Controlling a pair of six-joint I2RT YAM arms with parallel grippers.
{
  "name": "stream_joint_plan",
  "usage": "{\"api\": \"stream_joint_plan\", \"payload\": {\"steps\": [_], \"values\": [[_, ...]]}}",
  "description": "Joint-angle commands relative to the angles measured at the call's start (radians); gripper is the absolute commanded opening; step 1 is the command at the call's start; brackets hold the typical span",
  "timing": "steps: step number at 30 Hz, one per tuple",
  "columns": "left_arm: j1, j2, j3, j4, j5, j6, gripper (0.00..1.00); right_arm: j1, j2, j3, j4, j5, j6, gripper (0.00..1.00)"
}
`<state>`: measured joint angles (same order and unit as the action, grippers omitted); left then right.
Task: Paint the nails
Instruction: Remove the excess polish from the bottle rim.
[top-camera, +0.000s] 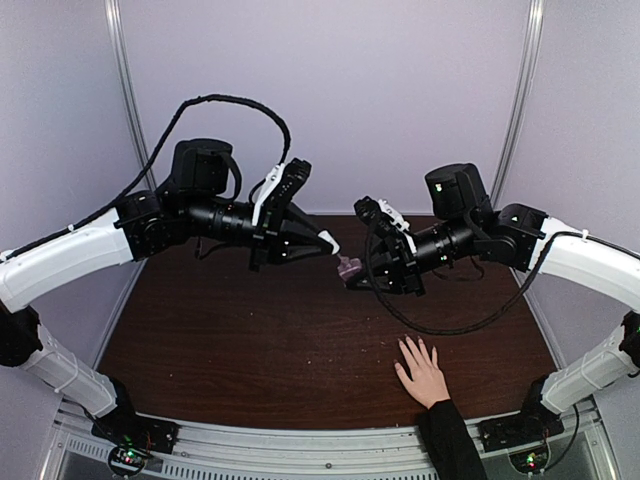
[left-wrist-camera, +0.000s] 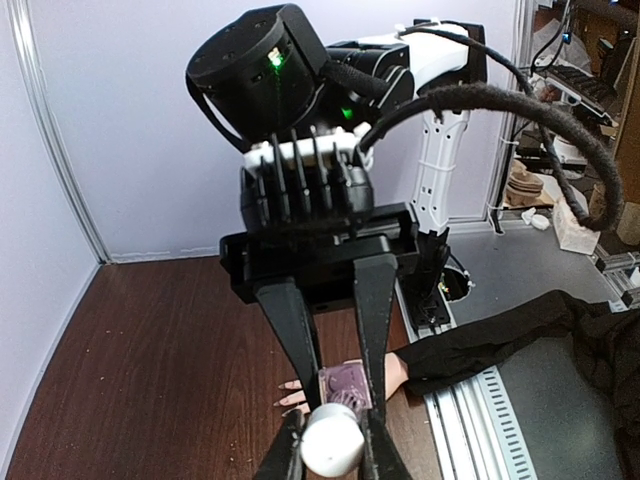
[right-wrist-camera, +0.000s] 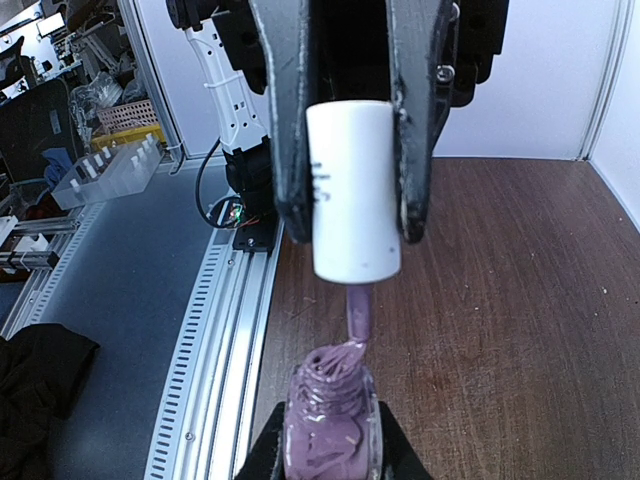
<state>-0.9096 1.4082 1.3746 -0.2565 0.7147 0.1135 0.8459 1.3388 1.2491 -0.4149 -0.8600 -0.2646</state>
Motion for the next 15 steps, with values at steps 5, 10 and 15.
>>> {"api": "stream_joint_plan", "payload": {"steps": [5,10,15], "values": [[0.025,-0.028,-0.016,0.029,-0.010,0.000,0.00,-0.001,-0.031,-0.018,0.029,-0.020,-0.010,0.00],[0.037,-0.044,-0.025,0.043,-0.012,-0.010,0.00,-0.002,-0.033,-0.023,0.031,-0.016,-0.009,0.00],[0.045,-0.058,-0.037,0.049,-0.020,-0.012,0.00,-0.007,-0.046,-0.037,0.038,-0.002,-0.001,0.00]]}}
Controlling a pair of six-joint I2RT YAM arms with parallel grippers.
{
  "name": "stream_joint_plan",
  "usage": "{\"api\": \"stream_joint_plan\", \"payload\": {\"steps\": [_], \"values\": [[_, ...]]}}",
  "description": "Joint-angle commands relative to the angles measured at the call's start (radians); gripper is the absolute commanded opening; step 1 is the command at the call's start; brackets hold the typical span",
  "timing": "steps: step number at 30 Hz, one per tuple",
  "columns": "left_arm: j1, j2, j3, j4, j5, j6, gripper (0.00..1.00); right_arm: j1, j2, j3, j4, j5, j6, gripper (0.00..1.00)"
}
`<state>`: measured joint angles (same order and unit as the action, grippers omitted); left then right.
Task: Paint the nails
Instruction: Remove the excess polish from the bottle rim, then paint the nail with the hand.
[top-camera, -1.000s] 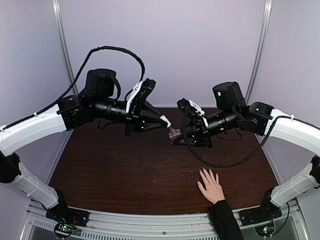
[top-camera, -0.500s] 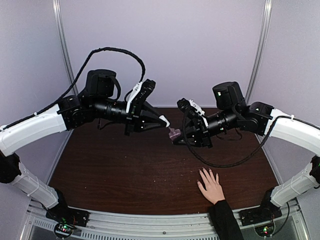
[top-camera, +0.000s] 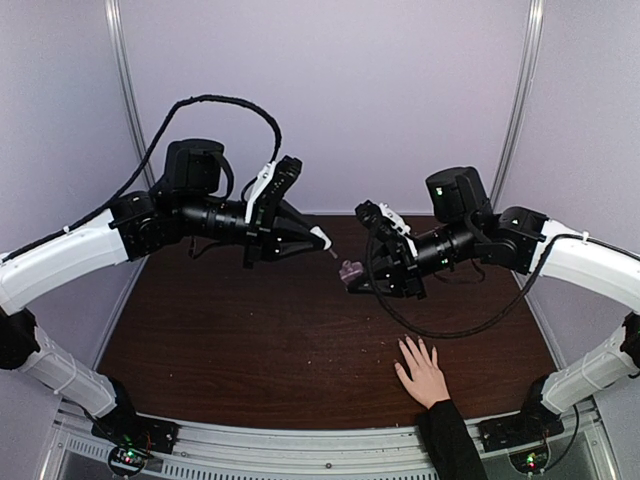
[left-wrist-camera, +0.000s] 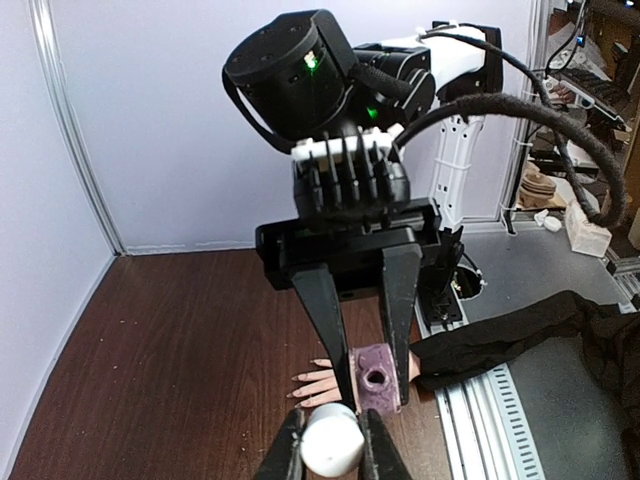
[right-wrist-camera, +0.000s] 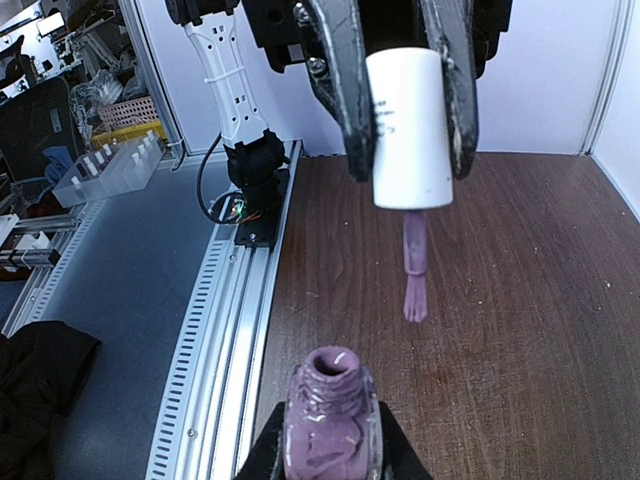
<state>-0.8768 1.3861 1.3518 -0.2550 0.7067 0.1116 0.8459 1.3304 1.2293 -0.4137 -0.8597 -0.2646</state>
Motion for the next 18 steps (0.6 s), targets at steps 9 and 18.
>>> {"api": "stream_joint_plan", "payload": {"steps": [9,18], "values": [[0.022,-0.018,-0.053,0.105,-0.055,-0.080,0.00,-0.116,-0.099,-0.100,0.156,0.045,0.178,0.00],[0.022,0.072,-0.150,0.286,-0.093,-0.175,0.00,-0.260,-0.228,-0.258,0.228,0.163,0.339,0.00]]}}
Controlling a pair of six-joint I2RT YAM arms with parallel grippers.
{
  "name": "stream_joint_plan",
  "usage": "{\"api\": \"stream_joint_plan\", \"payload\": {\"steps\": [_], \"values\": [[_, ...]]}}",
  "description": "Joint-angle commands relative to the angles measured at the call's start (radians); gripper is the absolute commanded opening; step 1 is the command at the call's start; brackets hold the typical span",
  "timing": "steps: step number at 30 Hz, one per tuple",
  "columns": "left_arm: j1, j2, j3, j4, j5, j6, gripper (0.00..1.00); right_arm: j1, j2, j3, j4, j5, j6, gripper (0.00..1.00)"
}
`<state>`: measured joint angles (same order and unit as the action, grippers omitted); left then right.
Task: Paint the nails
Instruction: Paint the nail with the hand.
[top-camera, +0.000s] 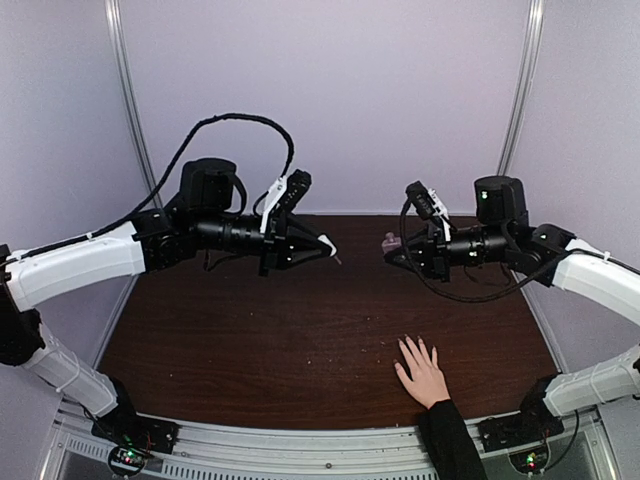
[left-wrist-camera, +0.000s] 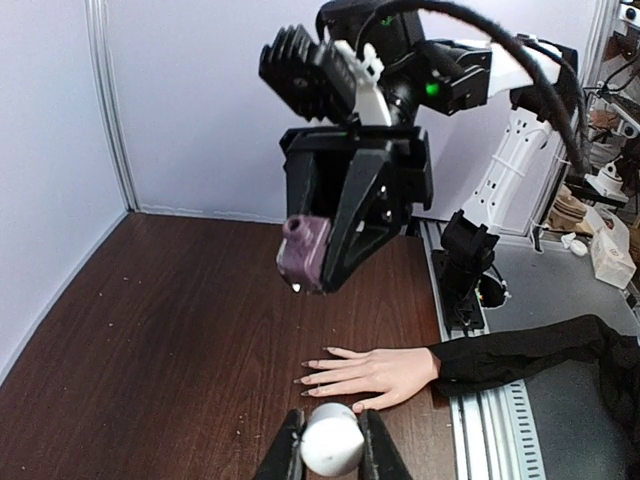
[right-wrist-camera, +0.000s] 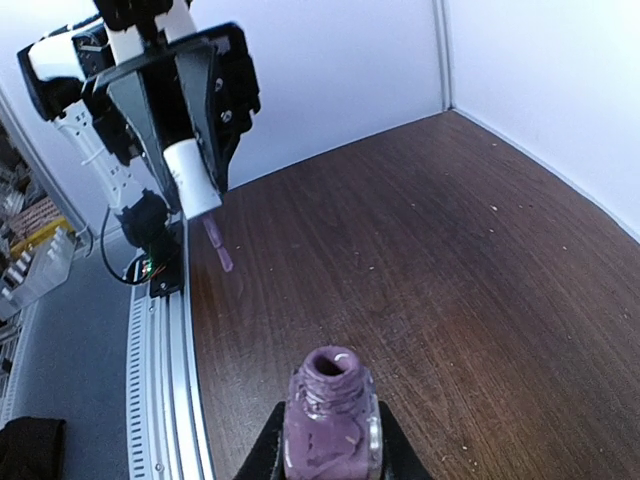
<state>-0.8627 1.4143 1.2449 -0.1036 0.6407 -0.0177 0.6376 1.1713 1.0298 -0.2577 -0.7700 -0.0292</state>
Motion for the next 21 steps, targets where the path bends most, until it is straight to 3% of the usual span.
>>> {"api": "stream_joint_plan", "payload": {"steps": [1,10,14,21], "values": [[0.007,0.056,-0.065,0.171,-0.026,-0.048,0.00,-0.069,-0.093,-0.085,0.075,0.083,0.111,0.00],[-0.046,0.258,-0.128,0.383,-0.087,-0.097,0.00,-0.168,-0.213,-0.173,-0.013,0.175,0.106,0.00],[-0.074,0.352,-0.143,0.512,-0.042,-0.121,0.00,-0.179,-0.229,-0.181,-0.012,0.187,0.110,0.00],[-0.114,0.509,-0.060,0.527,-0.029,-0.169,0.00,-0.196,-0.240,-0.208,0.007,0.169,0.134,0.00]]}}
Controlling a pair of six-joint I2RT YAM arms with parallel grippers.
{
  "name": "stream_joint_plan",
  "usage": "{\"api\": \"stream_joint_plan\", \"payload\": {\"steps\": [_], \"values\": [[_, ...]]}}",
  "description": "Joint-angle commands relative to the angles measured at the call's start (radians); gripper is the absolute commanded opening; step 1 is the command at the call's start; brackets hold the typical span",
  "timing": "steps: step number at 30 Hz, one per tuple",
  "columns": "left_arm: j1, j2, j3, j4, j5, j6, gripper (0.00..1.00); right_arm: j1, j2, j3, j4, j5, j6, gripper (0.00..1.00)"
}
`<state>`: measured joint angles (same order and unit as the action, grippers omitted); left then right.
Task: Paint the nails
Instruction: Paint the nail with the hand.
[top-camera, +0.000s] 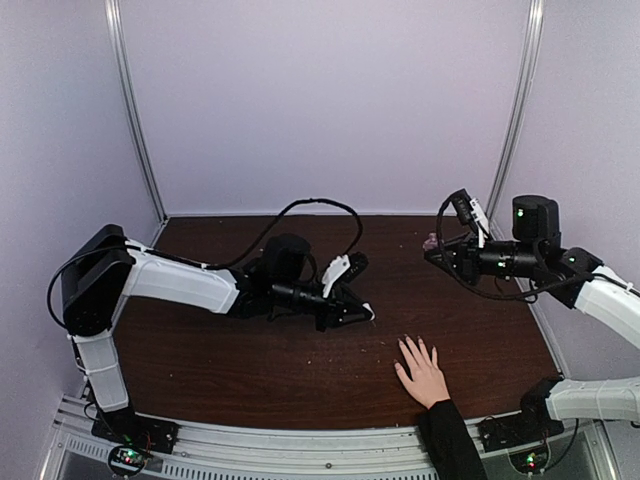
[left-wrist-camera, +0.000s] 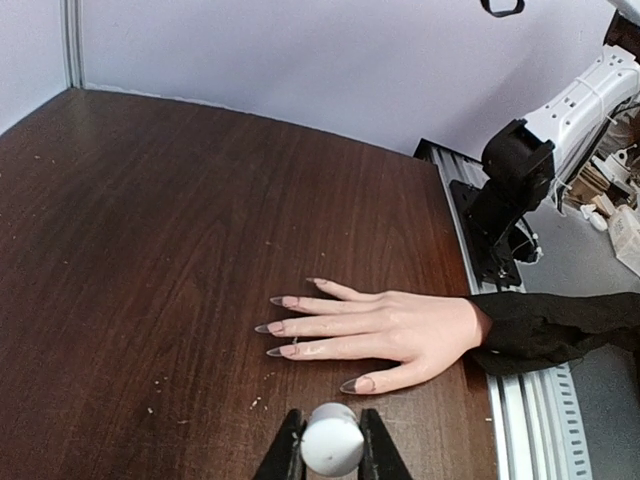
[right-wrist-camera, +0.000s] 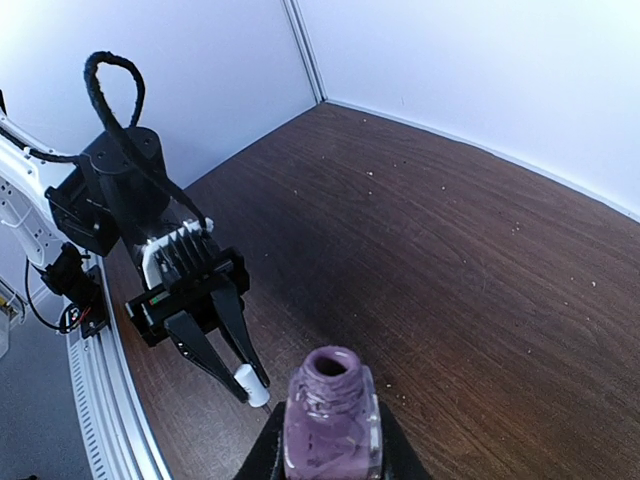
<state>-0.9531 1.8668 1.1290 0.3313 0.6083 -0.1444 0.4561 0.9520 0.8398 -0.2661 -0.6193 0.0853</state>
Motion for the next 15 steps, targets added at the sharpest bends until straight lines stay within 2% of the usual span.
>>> {"api": "stream_joint_plan", "payload": {"steps": [1,6,15], "values": [[-0.034,0.073,0.063,0.093,-0.015,-0.044,0.00,-0.016,-0.022,-0.018,0.008,0.022,0.019,0.00],[-0.080,0.138,0.091,0.095,-0.062,-0.067,0.00,-0.018,-0.042,-0.017,-0.003,0.022,0.017,0.00],[-0.123,0.185,0.076,0.147,-0.056,-0.116,0.00,-0.020,-0.055,-0.037,0.020,0.015,0.023,0.00]]}}
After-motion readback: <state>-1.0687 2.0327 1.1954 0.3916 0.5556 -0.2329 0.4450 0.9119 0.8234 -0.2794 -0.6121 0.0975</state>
